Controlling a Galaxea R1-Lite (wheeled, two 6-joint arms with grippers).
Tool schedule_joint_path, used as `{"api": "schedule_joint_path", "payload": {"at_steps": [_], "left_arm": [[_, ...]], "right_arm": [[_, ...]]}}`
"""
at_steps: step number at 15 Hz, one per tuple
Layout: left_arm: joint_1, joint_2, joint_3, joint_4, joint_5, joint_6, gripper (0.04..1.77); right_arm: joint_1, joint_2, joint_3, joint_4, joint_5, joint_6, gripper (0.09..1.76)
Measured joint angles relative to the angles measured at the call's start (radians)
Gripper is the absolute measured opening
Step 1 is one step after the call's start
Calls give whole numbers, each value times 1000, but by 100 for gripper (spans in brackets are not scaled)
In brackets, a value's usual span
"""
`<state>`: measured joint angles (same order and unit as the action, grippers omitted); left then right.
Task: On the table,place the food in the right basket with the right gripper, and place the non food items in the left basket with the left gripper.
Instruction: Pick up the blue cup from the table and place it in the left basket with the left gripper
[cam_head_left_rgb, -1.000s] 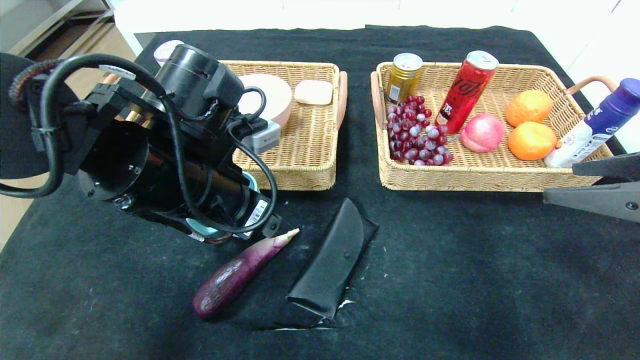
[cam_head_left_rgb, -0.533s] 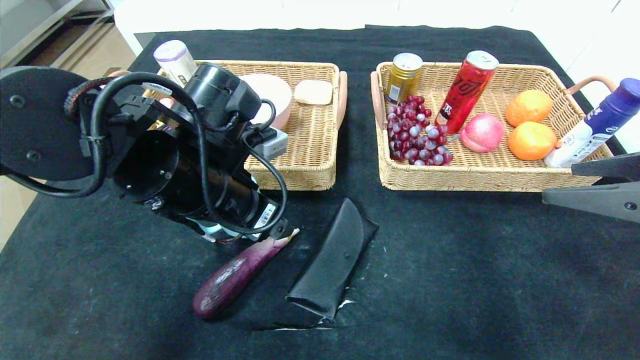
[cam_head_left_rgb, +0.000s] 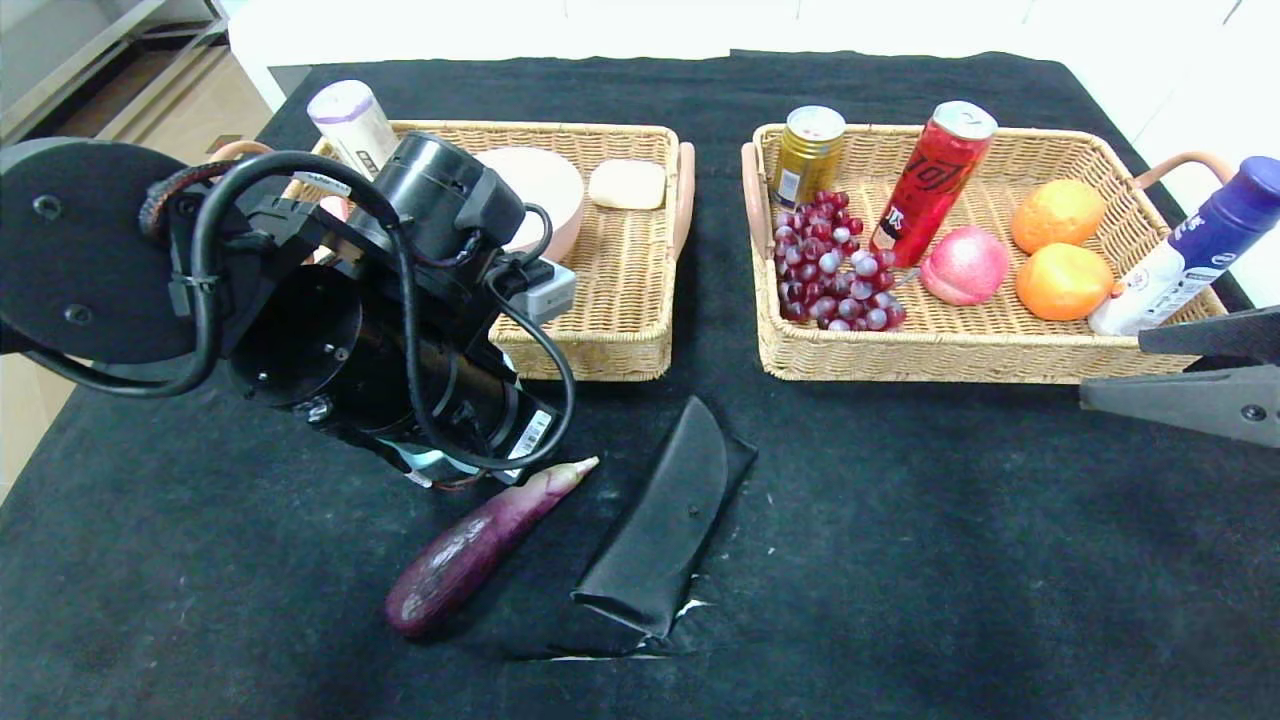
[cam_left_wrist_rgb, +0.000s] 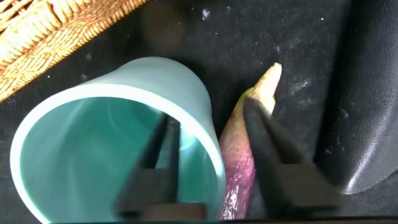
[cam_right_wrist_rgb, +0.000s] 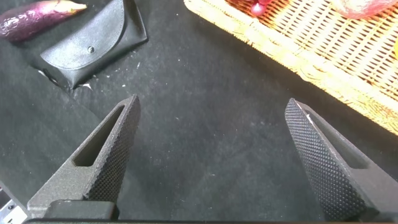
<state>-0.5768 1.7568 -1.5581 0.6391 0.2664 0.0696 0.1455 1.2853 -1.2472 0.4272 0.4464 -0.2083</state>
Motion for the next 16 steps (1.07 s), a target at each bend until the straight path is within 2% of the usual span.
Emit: {"api": "schedule_joint_path", "payload": {"at_steps": [1, 16], "left_arm": [[0, 0, -2, 1, 7, 0, 18], [5, -9, -3, 12, 1, 2, 19]], "right_arm": [[0, 0, 0, 0, 0, 0, 170], [0, 3, 3, 0, 0, 0, 170]]}}
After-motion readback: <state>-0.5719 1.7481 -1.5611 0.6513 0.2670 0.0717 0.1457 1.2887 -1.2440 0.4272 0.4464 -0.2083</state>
